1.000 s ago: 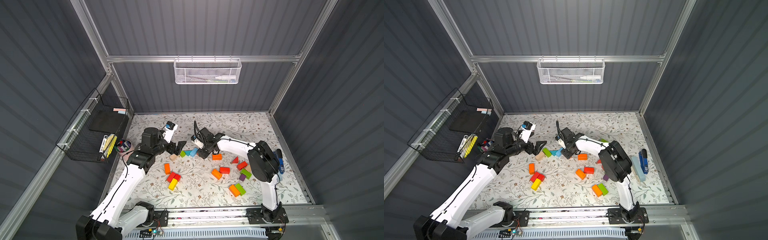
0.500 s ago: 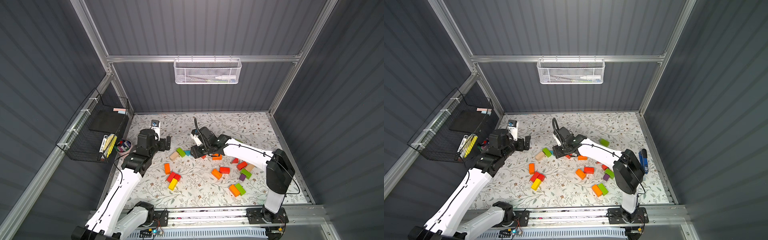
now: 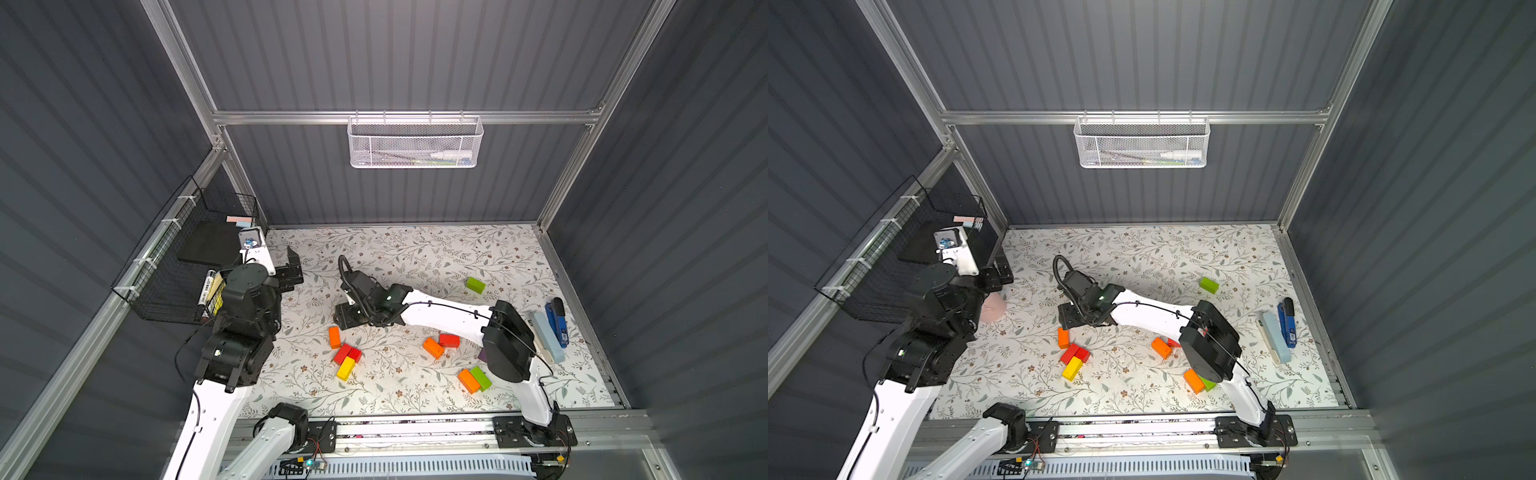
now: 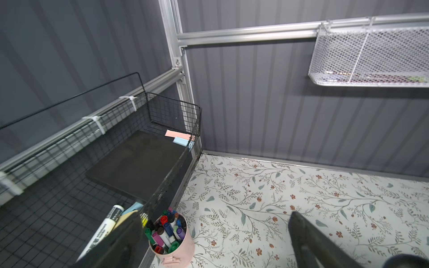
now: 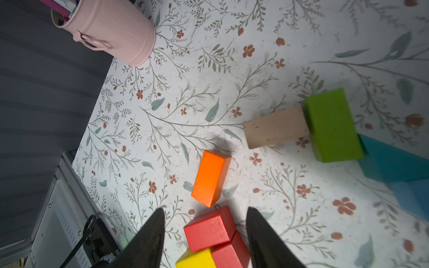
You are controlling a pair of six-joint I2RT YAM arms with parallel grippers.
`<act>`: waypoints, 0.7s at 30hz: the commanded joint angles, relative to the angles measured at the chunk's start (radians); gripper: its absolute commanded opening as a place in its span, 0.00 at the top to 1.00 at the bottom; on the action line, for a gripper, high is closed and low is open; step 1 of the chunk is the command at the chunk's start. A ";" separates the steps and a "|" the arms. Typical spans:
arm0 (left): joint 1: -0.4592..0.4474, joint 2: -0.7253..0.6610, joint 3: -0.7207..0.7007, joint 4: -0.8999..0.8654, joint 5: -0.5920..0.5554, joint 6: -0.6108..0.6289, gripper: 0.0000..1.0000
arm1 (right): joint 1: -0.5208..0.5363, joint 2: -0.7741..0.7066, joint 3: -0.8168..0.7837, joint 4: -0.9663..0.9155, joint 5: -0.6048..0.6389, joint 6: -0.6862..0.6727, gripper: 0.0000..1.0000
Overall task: Assemble a heart with building blocks
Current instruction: Assemble the building block at the center of the board, then pick up the building block from the center of the board.
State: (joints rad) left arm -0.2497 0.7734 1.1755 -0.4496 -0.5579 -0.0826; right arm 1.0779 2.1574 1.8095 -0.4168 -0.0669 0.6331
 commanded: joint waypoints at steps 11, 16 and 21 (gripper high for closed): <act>0.003 -0.042 -0.048 0.025 0.105 0.021 0.01 | 0.072 0.211 0.203 -0.140 0.095 0.043 0.43; 0.003 -0.040 -0.056 0.025 0.136 0.020 0.01 | 0.079 0.264 0.243 -0.162 0.105 0.046 0.43; 0.003 -0.046 -0.060 0.014 0.137 0.023 0.01 | 0.083 0.296 0.276 -0.177 0.133 0.030 0.46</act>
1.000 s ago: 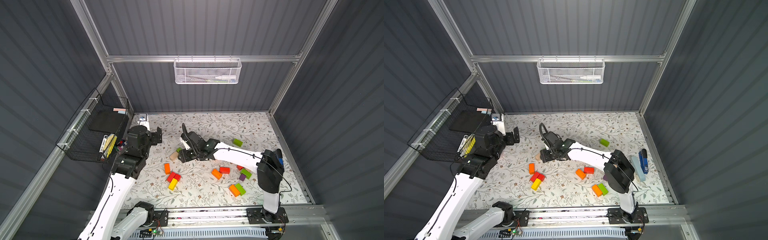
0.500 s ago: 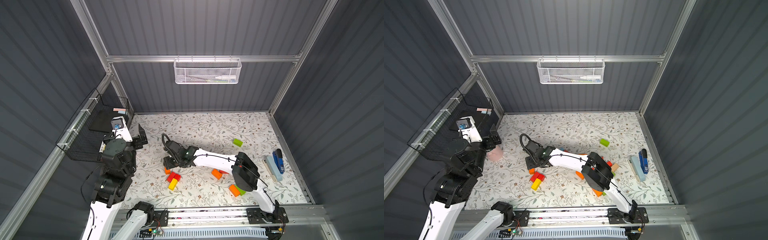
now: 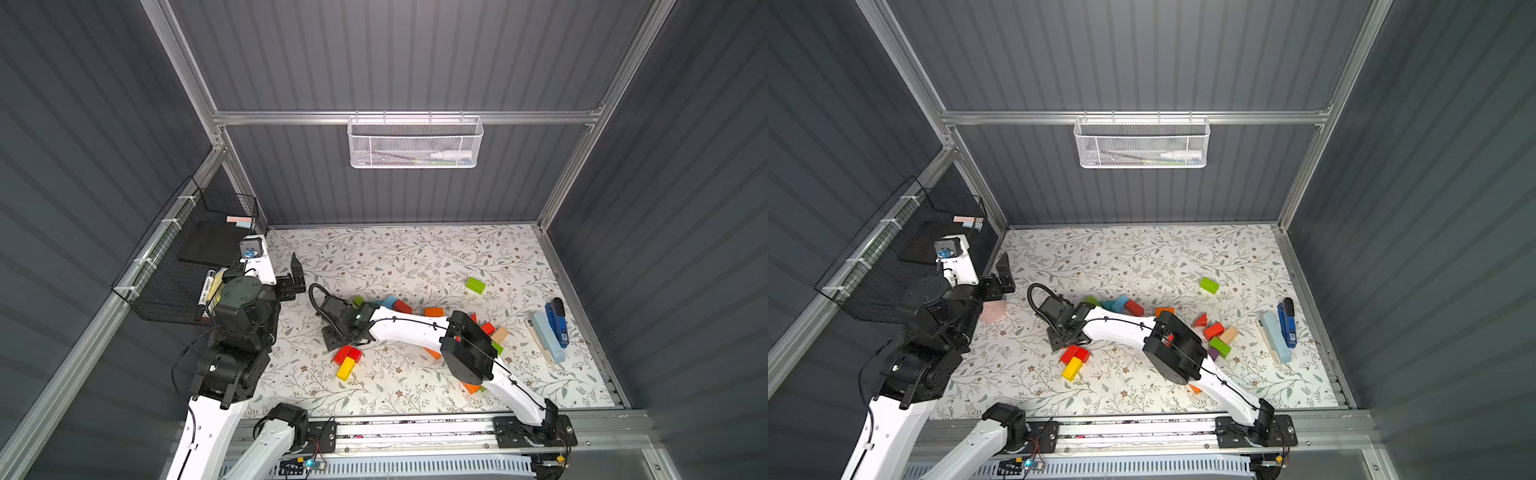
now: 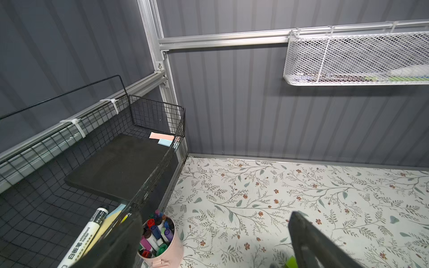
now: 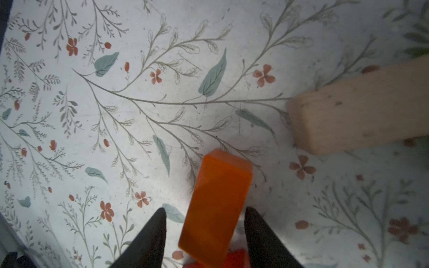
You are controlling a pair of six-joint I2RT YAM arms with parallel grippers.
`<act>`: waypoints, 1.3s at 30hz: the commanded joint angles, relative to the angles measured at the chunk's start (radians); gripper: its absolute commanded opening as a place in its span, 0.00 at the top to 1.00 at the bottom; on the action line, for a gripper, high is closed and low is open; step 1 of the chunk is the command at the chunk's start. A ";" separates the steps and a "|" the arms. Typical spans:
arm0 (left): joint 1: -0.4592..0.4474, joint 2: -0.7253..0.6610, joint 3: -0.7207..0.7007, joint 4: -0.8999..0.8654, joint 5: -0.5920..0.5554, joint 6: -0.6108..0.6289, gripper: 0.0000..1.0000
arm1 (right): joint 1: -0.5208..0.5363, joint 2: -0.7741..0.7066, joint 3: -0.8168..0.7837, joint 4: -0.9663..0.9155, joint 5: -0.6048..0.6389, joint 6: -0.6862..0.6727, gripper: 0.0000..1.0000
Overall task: Assemble a heart with building blocks
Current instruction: Pick up the building block from the center of the board, then assemble the building block at the center of the board.
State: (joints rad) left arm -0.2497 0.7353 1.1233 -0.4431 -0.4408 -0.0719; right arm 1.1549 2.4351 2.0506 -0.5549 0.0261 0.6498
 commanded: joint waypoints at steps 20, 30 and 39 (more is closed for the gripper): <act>0.003 -0.013 -0.034 0.009 0.061 0.002 0.01 | 0.030 -0.173 -0.154 0.234 0.144 -0.311 0.74; 0.003 0.043 0.029 -0.080 0.322 0.141 0.01 | 0.014 -0.358 -0.402 0.276 0.170 -0.466 0.75; 0.003 0.063 0.091 -0.169 0.444 0.225 0.01 | -0.008 -0.359 -0.438 0.192 0.195 -0.445 0.76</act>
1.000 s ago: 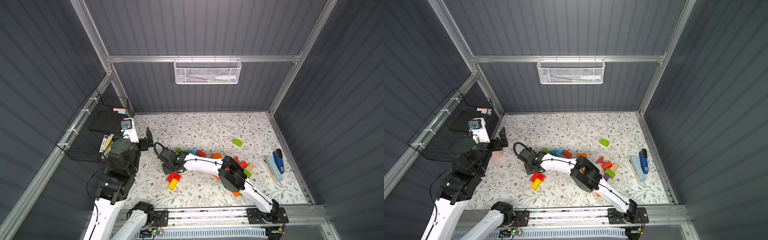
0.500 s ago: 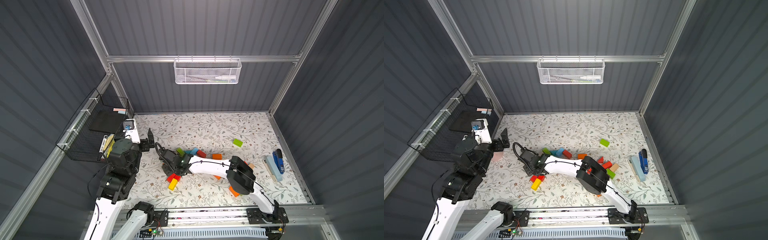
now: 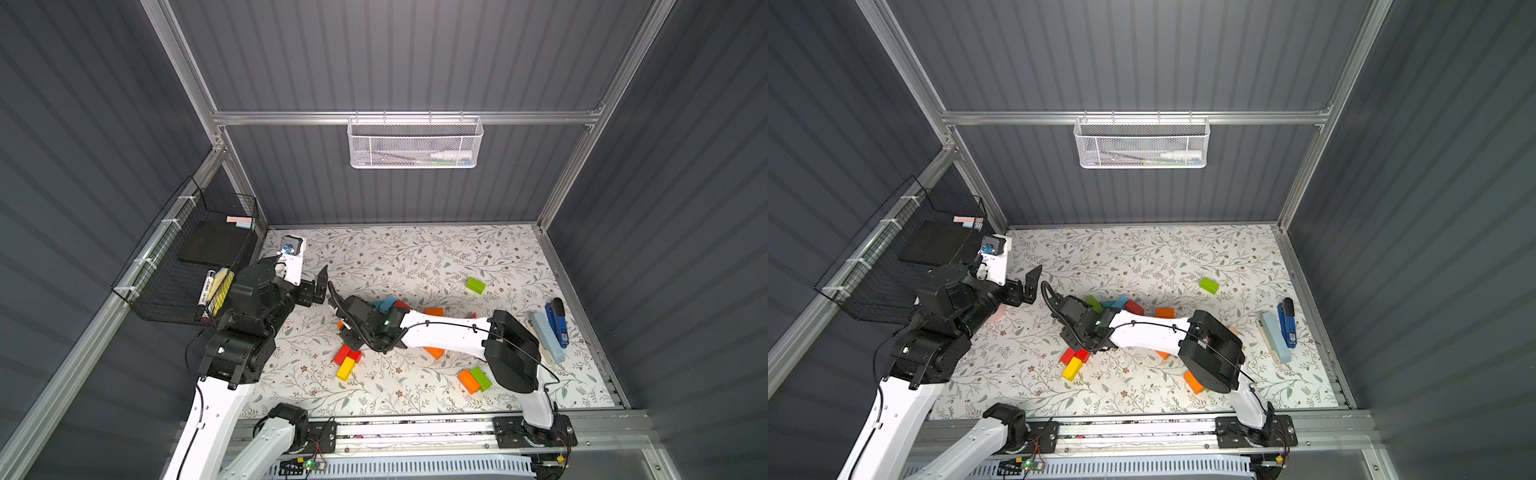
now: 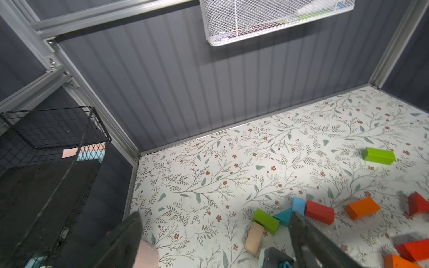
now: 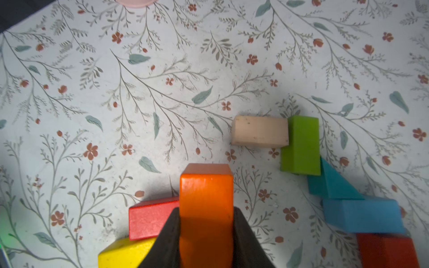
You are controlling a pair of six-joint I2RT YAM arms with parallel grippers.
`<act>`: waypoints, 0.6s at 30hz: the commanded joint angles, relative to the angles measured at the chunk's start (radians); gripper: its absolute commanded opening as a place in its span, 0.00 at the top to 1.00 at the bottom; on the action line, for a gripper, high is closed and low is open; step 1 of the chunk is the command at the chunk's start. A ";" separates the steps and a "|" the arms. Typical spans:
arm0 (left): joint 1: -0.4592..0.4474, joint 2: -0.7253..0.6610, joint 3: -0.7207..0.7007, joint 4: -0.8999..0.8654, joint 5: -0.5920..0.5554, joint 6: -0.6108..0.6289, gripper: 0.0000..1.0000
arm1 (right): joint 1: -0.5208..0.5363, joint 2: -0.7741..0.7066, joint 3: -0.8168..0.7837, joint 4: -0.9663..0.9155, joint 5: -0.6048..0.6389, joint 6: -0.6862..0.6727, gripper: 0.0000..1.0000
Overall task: Assemble a heart with building blocks
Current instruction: Assemble the building block at the center of the board.
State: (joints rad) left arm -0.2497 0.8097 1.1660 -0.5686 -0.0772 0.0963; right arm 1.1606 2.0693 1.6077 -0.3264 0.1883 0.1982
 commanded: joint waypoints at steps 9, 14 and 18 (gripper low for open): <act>0.003 0.002 0.110 -0.090 0.237 0.120 0.01 | -0.036 0.065 0.023 -0.050 0.008 0.079 0.76; 0.003 0.020 0.153 -0.127 0.354 0.134 0.01 | -0.045 0.097 0.046 -0.061 0.007 0.083 0.76; 0.003 0.045 0.198 -0.178 0.379 0.118 0.01 | -0.052 0.131 0.084 -0.106 0.015 0.096 0.76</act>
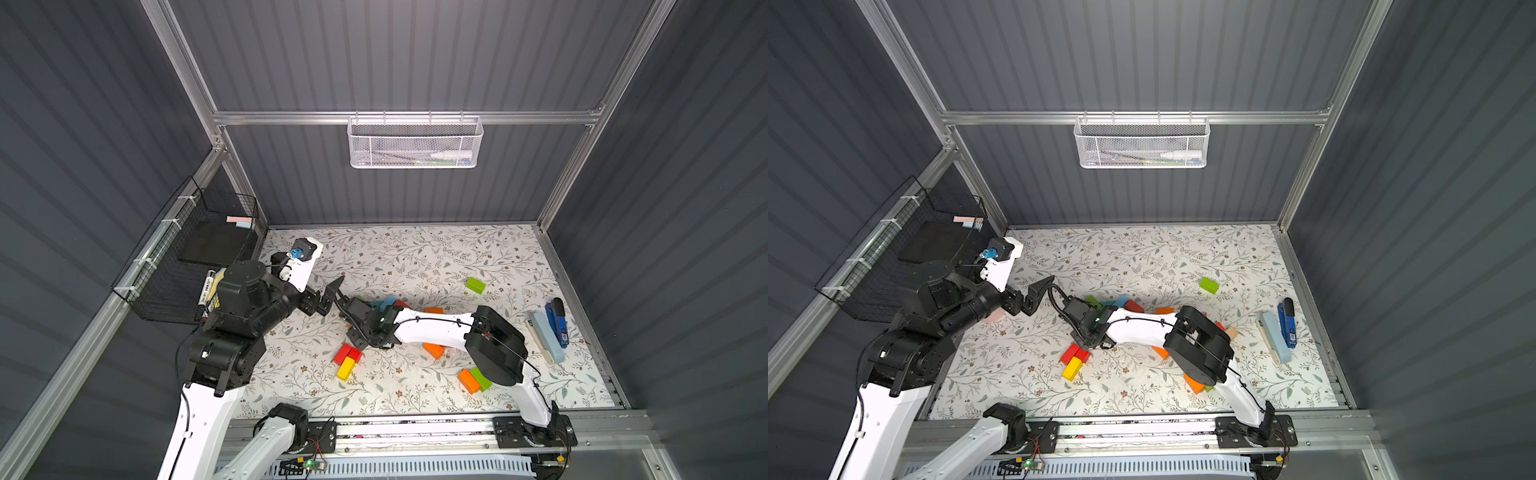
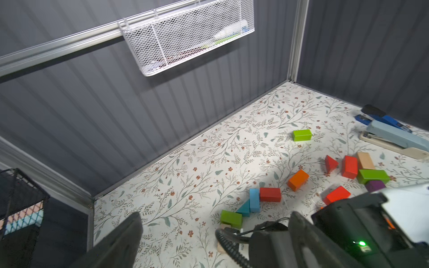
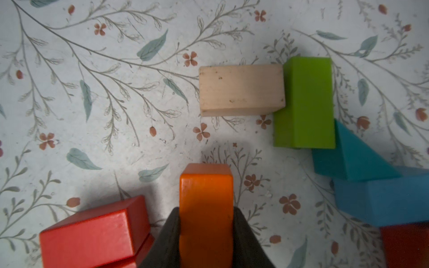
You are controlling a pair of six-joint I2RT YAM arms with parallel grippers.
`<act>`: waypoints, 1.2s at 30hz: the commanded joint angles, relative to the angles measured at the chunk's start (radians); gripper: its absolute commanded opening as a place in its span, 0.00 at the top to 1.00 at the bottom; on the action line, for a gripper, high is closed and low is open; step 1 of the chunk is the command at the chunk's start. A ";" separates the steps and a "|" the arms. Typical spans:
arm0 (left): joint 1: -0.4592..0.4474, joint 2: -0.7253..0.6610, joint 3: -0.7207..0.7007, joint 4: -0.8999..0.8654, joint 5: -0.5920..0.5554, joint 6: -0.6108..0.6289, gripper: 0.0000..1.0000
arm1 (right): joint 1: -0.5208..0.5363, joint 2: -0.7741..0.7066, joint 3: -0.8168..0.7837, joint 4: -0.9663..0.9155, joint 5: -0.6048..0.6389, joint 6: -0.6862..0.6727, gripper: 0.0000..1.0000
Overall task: Assemble a heart with building blocks
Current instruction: Assemble the building block at the center of the board.
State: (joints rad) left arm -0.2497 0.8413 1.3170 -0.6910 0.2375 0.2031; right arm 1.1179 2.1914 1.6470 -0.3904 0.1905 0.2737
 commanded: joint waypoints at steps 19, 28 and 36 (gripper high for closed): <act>0.003 0.014 0.029 -0.046 0.100 -0.010 0.01 | -0.028 0.096 0.145 -0.056 -0.019 0.028 0.76; 0.003 0.012 0.017 -0.041 0.101 -0.010 0.01 | -0.032 0.131 0.187 -0.099 -0.033 0.055 0.75; 0.003 0.010 0.019 -0.039 0.101 -0.010 0.01 | -0.033 0.153 0.215 -0.118 -0.036 0.060 0.73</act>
State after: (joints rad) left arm -0.2497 0.8600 1.3437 -0.7345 0.3157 0.2016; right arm 1.0889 2.3260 1.8408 -0.4706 0.1570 0.3180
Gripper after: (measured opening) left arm 0.992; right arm 0.332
